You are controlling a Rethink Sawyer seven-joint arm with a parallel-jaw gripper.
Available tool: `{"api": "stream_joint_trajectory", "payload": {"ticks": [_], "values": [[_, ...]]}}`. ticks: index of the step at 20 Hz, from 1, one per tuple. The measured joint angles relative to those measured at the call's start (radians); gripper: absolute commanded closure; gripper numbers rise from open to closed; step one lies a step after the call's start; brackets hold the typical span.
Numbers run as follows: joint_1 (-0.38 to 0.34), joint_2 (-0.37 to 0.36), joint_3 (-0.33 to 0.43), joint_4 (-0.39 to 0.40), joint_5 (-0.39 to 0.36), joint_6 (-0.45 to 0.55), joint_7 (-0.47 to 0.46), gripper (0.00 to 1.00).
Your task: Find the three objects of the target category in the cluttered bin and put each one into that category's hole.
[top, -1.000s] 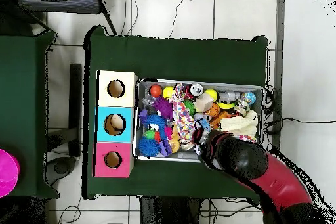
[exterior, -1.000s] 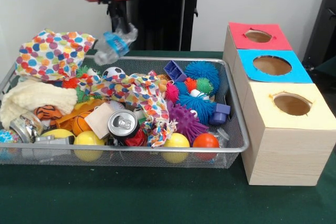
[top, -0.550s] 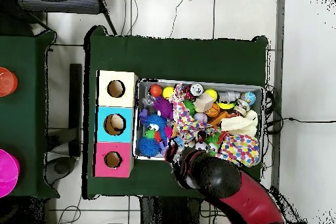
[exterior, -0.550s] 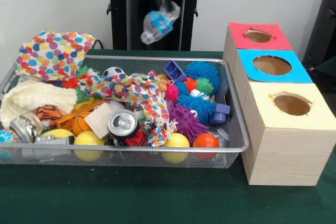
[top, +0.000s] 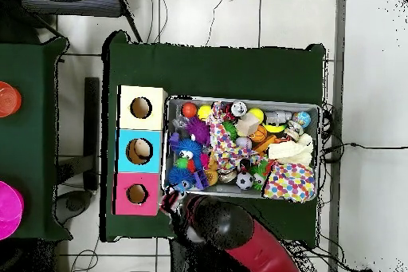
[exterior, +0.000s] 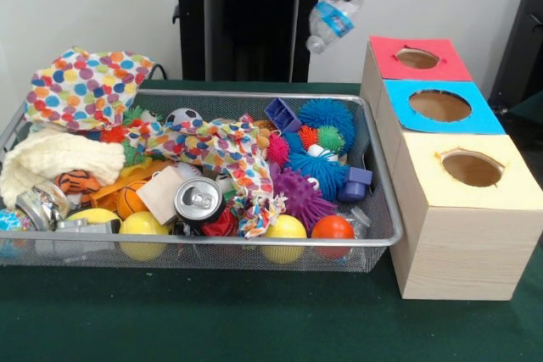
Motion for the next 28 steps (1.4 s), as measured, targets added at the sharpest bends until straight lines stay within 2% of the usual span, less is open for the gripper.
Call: {"api": "stream_joint_trajectory", "payload": {"ticks": [4,10,12,15,18,21,28], "values": [[0.052,0.009,0.001,0.007,0.049,0.001,0.0,1.0],[0.142,0.05,0.019,0.007,0.16,0.004,0.0,1.0],[0.181,0.069,0.034,0.007,0.222,0.02,0.0,1.0],[0.204,0.079,0.044,0.007,0.26,0.031,0.0,1.0],[0.24,0.097,0.06,0.007,0.332,0.038,0.0,1.0],[0.263,0.113,0.063,0.005,0.356,0.051,0.0,1.0],[0.283,0.187,0.063,-0.027,0.352,0.114,0.0,1.0]]}}
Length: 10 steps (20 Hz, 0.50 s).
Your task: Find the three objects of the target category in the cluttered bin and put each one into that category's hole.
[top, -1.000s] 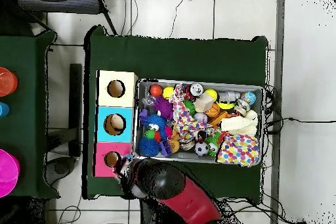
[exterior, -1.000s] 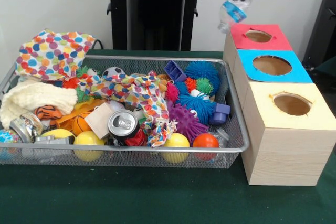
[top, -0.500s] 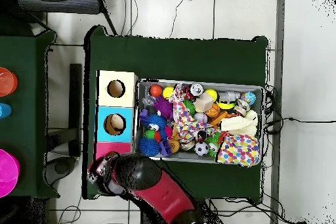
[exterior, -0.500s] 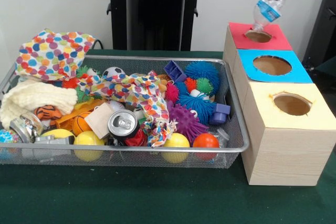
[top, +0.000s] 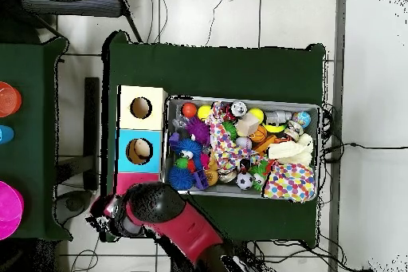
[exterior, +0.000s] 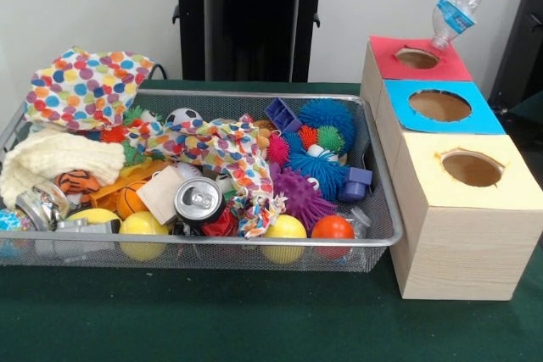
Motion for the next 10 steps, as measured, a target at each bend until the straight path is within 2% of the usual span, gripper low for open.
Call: {"api": "stream_joint_trajectory", "payload": {"ticks": [3,10], "values": [[0.0,0.04,0.0,-0.03,-0.018,0.024,0.0,1.0],[0.0,0.072,0.0,-0.08,-0.034,0.063,0.0,1.0]]}}
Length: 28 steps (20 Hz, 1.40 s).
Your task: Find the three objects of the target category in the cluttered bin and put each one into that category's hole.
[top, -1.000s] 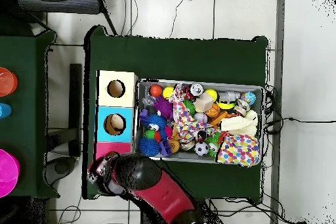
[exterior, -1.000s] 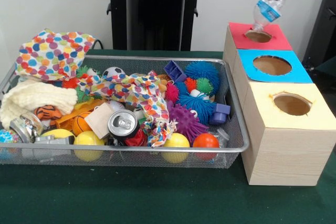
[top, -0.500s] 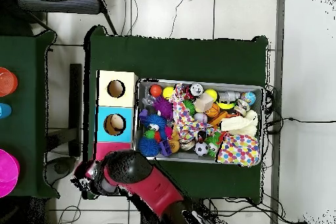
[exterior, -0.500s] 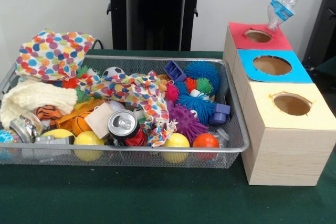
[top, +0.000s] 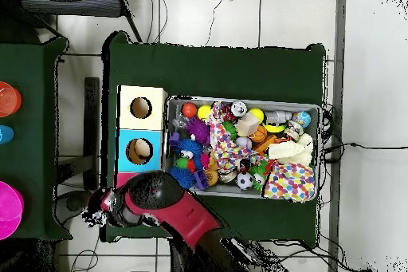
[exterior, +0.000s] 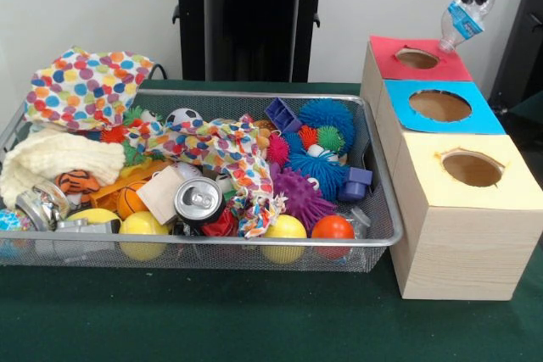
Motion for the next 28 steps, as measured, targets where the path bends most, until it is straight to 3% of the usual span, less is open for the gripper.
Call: {"api": "stream_joint_trajectory", "payload": {"ticks": [22,28], "values": [[0.009,0.002,-0.022,-0.184,-0.09,0.071,0.033,1.0],[0.009,0.036,-0.044,-0.248,-0.129,0.08,0.063,1.0]]}}
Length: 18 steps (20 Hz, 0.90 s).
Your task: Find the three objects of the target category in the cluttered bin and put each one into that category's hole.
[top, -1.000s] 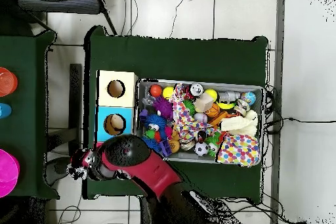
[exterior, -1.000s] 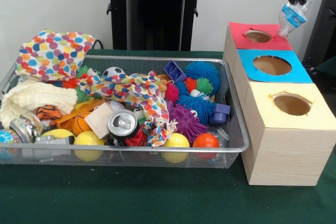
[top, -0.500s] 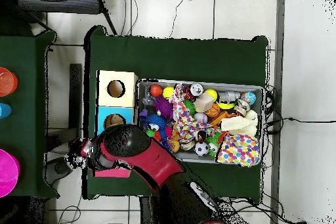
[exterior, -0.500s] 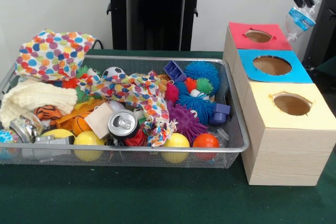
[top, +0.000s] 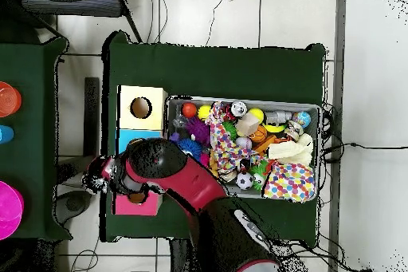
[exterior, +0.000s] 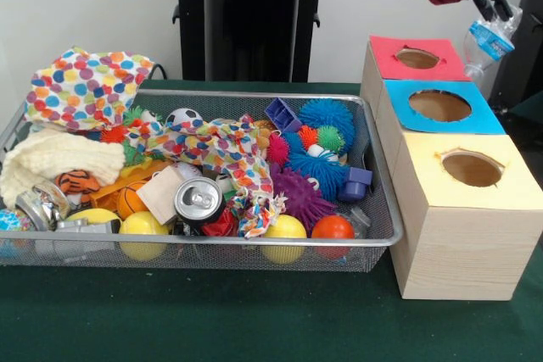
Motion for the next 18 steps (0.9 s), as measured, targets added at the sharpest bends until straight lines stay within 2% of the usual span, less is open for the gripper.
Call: {"api": "stream_joint_trajectory", "payload": {"ticks": [10,18], "values": [[-0.007,0.053,-0.038,-0.091,-0.084,0.065,0.01,1.0],[-0.025,0.069,-0.057,-0.122,-0.117,0.109,0.01,1.0]]}}
